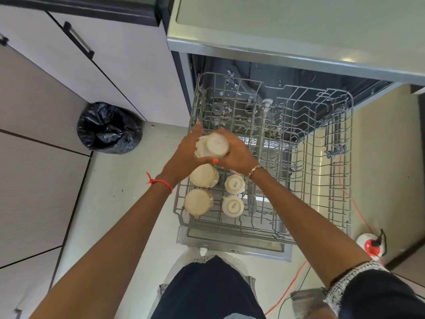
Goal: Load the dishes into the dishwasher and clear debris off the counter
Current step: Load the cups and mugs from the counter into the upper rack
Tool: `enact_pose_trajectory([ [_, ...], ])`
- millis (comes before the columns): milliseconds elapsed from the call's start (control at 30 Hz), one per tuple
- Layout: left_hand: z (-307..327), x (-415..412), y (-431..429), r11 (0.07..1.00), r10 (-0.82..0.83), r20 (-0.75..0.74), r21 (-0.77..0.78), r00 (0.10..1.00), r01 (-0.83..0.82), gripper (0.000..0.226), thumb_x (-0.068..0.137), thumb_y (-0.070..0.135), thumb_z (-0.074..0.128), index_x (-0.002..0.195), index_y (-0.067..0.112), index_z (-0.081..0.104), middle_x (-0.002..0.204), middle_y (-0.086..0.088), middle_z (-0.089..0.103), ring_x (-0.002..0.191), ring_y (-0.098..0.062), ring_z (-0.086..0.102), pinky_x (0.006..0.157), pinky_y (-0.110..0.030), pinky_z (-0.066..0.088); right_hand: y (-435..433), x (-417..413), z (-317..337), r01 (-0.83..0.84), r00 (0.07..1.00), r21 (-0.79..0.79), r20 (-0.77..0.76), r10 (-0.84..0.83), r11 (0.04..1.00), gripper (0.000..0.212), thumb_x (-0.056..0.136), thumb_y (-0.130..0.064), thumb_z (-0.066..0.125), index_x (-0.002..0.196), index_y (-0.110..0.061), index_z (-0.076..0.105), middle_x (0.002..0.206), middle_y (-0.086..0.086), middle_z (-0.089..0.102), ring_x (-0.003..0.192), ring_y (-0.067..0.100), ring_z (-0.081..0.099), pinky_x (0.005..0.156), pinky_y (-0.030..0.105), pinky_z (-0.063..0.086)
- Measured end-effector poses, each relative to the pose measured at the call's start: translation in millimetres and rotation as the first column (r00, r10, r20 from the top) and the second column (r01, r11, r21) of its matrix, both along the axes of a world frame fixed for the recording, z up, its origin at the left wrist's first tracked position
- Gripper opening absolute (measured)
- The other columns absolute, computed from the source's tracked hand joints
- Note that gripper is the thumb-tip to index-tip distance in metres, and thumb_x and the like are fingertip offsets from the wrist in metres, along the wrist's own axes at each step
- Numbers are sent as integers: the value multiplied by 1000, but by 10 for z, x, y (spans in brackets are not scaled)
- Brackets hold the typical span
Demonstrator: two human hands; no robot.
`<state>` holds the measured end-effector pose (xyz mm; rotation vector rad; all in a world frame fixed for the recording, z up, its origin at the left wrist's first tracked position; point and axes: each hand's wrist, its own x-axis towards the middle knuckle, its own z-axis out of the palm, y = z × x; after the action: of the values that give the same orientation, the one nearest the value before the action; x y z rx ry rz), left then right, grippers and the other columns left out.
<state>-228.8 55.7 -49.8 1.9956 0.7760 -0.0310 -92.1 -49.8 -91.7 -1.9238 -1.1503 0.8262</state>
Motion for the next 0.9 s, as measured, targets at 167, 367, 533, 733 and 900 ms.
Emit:
enact_pose_trajectory([
  [167,-155,-134,35,980,-68,-149,174,986,94,86,85,33,64,148,7,12,156,-9,13,144,-22,9,113,-29,13,-162,306,-105,275,962,-96,29,-273,957,78,64,-12,82,128,-6,37,123,13,48,109,23,48,85,25,41],
  [367,-499,-364,95,916,-194,-387,258,902,307,70,98,16,44,146,-3,-3,155,-17,-13,144,-29,-12,116,-35,-6,-162,515,-340,306,950,-292,153,-272,906,82,68,-5,78,134,1,29,133,20,35,119,32,43,98,33,38],
  [533,-689,-525,61,893,-220,-370,295,903,339,72,92,-9,38,145,0,-9,155,-15,-14,144,-26,-12,114,-29,-2,-79,544,-578,251,963,-389,190,-189,886,88,68,-8,77,138,1,24,143,25,24,125,38,41,101,41,42],
  [733,-766,-537,64,903,-204,-314,305,927,302,77,88,-14,38,144,3,-12,145,-2,-27,133,-14,-24,110,-24,-4,-2,541,-709,213,964,-462,245,-107,861,88,75,-8,72,143,1,17,145,22,24,124,38,41,98,42,42],
  [900,-783,-543,48,911,-199,-302,294,932,289,82,86,-15,40,144,5,-14,144,0,-27,134,-14,-23,111,-26,-1,44,524,-785,159,967,-555,252,-17,817,82,79,-12,68,142,0,16,146,21,22,130,37,34,102,43,39],
])
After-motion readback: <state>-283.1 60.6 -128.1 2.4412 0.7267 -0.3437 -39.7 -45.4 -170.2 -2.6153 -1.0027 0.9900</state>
